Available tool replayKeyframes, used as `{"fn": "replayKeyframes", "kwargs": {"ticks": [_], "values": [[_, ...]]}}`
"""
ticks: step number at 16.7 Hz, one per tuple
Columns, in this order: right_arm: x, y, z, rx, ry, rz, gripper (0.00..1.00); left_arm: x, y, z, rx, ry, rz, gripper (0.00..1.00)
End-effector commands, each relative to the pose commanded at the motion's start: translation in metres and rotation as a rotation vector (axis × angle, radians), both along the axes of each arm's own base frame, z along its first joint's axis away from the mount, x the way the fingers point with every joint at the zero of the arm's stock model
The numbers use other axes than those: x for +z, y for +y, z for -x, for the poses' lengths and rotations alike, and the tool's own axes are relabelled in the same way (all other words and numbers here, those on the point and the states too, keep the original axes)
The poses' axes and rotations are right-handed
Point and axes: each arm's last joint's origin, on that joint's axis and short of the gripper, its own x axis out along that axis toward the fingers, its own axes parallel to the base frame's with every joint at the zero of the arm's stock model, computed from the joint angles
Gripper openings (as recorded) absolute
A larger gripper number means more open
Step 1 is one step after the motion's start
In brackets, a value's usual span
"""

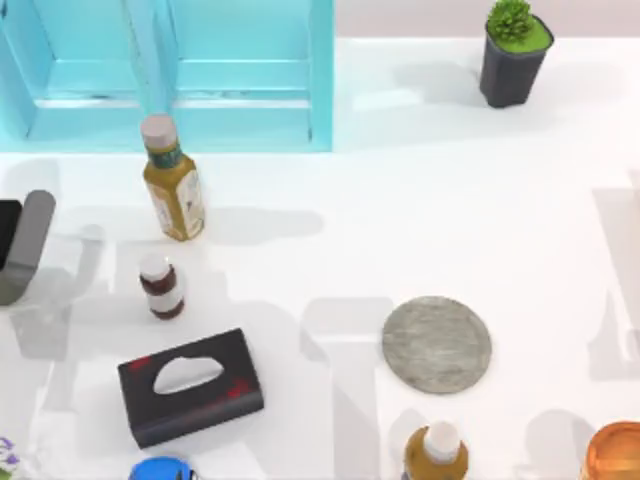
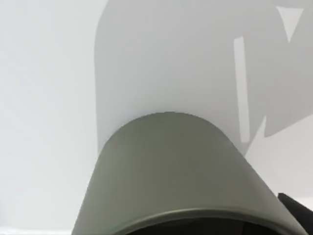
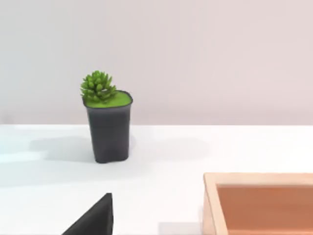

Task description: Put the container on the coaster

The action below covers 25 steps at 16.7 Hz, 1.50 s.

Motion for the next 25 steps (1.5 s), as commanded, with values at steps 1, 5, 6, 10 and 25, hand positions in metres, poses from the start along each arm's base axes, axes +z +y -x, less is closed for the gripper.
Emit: {"fn": "replayKeyframes", "kwargs": {"ticks": [1, 5, 6, 10, 25], "values": [[0.000, 0.000, 0.000, 0.000, 0.000, 0.000, 1.00, 0.000, 0.000, 0.000, 0.000, 0.000, 0.000, 0.00], [0.000, 0.000, 0.000, 0.000, 0.000, 0.000, 1.00, 0.000, 0.000, 0.000, 0.000, 0.000, 0.000, 0.00], [0.000, 0.000, 0.000, 0.000, 0.000, 0.000, 1.00, 0.000, 0.000, 0.000, 0.000, 0.000, 0.000, 0.00], [0.000, 0.000, 0.000, 0.000, 0.000, 0.000, 1.00, 0.006, -0.003, -0.005, 0.005, -0.016, 0.000, 0.00], [0.000, 0.000, 0.000, 0.000, 0.000, 0.000, 1.00, 0.180, -0.184, -0.071, 0.487, -0.290, 0.247, 0.00]]}}
